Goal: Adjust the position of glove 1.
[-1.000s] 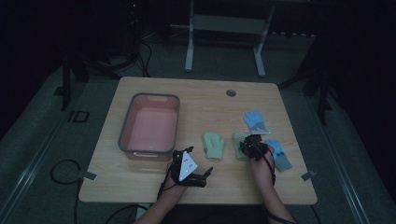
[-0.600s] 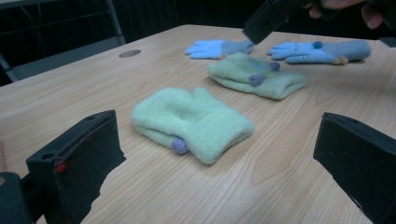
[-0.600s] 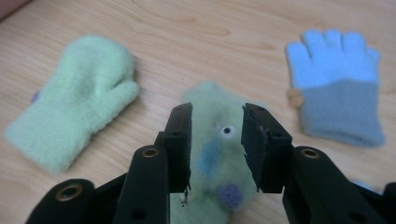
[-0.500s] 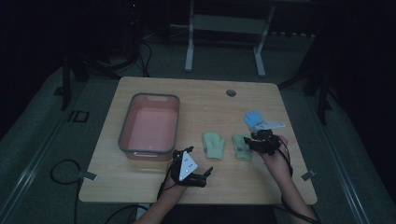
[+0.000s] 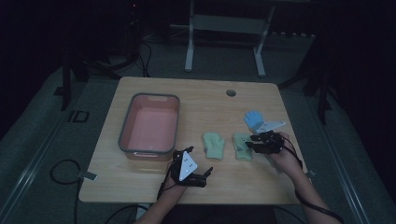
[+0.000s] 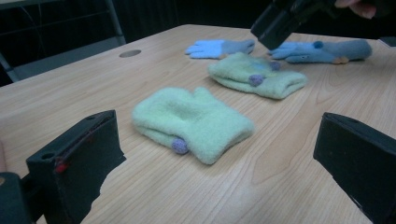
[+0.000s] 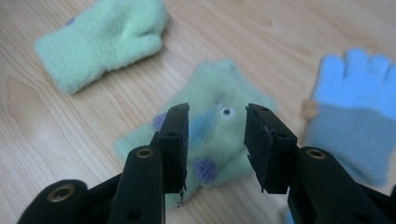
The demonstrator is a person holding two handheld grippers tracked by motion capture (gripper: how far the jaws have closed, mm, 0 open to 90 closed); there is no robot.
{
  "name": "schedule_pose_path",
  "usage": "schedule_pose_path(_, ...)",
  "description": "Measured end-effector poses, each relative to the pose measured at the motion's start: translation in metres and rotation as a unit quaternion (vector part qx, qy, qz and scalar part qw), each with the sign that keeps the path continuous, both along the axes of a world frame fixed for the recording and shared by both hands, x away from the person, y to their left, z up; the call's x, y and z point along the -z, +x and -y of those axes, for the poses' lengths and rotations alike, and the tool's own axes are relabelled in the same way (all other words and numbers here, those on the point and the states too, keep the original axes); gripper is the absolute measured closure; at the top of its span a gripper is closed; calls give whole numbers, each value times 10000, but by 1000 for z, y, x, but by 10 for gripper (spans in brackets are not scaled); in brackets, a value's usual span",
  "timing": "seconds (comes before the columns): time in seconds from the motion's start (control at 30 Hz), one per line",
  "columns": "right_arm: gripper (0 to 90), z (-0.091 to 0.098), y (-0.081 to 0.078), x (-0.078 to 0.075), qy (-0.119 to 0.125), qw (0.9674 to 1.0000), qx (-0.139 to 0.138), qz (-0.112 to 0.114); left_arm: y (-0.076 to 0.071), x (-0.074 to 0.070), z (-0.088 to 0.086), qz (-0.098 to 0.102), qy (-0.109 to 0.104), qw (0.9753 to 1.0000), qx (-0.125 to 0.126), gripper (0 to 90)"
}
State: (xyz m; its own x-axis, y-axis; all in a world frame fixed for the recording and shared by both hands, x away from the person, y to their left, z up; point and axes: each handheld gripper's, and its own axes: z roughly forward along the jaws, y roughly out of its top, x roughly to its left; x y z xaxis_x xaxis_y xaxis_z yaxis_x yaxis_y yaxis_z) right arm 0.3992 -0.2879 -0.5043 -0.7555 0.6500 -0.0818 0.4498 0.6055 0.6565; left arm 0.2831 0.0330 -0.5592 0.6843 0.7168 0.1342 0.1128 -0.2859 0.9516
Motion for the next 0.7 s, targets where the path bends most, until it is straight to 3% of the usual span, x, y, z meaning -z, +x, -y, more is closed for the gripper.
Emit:
schedule_pose_path(0.23, 569, -2, -1, 18, 30, 9997, 183, -157, 0, 0, 0, 0, -5, 10000, 10, 7)
schedule_pose_path(0.3, 569, -4, 0, 28, -171, 9990, 300, -300, 0, 0, 0, 2, -5, 10000, 14, 7)
schedule_pose_path(0.47, 577, -2, 0, 33, -91, 9985, 422, -332, 0, 0, 0, 1, 3, 10000, 16, 7)
schedule_pose_path(0.6, 630, -2, 0, 34, -39, 9985, 417, -366, 1, 0, -1, -17, -17, 10000, 18, 7)
schedule_pose_path(0.7, 750, -4, -1, 34, -32, 9985, 363, -405, 1, 0, -1, -26, -34, 10000, 27, 7)
